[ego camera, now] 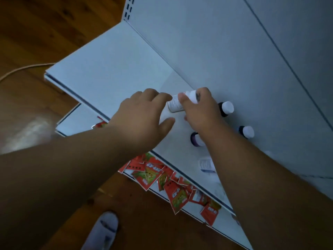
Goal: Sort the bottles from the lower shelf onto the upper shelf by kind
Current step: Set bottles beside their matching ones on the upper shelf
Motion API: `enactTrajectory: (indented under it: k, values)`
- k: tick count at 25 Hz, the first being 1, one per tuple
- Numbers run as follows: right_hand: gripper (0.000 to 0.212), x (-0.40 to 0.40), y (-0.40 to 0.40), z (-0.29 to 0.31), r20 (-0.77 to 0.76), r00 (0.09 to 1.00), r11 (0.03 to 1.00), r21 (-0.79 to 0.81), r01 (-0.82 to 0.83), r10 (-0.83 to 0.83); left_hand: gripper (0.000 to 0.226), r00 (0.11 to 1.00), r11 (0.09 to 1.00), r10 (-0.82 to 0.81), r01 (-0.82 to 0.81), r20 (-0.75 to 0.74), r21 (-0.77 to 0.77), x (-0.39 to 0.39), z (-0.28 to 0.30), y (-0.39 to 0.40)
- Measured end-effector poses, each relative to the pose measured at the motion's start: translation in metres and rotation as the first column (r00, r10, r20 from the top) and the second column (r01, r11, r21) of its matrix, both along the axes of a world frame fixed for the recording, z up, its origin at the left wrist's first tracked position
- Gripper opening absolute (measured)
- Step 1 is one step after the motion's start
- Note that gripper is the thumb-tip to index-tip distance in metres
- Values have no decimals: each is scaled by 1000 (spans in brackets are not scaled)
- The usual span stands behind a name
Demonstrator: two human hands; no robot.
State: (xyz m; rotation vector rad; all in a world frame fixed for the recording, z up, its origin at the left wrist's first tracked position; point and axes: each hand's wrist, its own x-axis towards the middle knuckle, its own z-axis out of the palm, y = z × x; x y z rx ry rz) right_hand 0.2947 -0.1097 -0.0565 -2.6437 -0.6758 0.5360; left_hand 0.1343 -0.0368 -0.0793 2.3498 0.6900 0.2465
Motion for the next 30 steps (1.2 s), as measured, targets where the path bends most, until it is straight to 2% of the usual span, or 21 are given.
enactTrajectory:
  k: [2,5,9,11,13,15,17,19,20,23,25,27,30]
  values:
    - [49,-47,-14,36,-87,996,998,64,-4,9,56,991,973,128,-117,42,-201,-39,33,-3]
    - [51,-114,-27,110,-275,961,972,230,54,12,65,984,939,177,-163,18,-302,-105,105,-15]
    - [49,-184,-50,213,-454,888,876,395,277,-76,80,999,975,20,-12,37,-222,-167,211,-36]
    - [45,-215,-67,266,-413,905,837,456,304,-104,85,993,982,-109,113,38,-152,-192,264,-44]
    - [51,-235,-87,314,-334,929,805,501,318,-160,85,973,967,-230,231,22,-105,-205,313,-50]
    - [57,-245,-107,344,-345,904,779,483,400,-251,84,942,942,-336,336,-10,-27,-207,352,-59]
    - [54,-245,-131,363,-449,844,724,472,503,-294,85,913,913,-406,407,-29,30,-198,384,-73]
    - [51,-237,-160,379,-631,722,589,480,650,-283,85,904,902,-428,428,-11,52,-183,409,-92]
    - [54,-231,-174,388,-713,653,503,478,720,-257,83,902,901,-431,430,10,54,-174,417,-103]
    - [82,-205,-221,407,-876,442,276,384,881,-192,75,909,910,-413,414,50,-13,-142,429,-145]
    - [83,-185,-250,418,-940,308,159,285,945,-147,75,913,912,-401,406,74,-63,-120,432,-173]
    - [79,-165,-276,426,-962,253,83,245,966,-105,75,915,914,-393,399,87,-69,-97,435,-196]
    - [66,-138,-285,443,-949,306,115,296,948,-82,72,916,917,-397,399,60,-22,-70,440,-210]
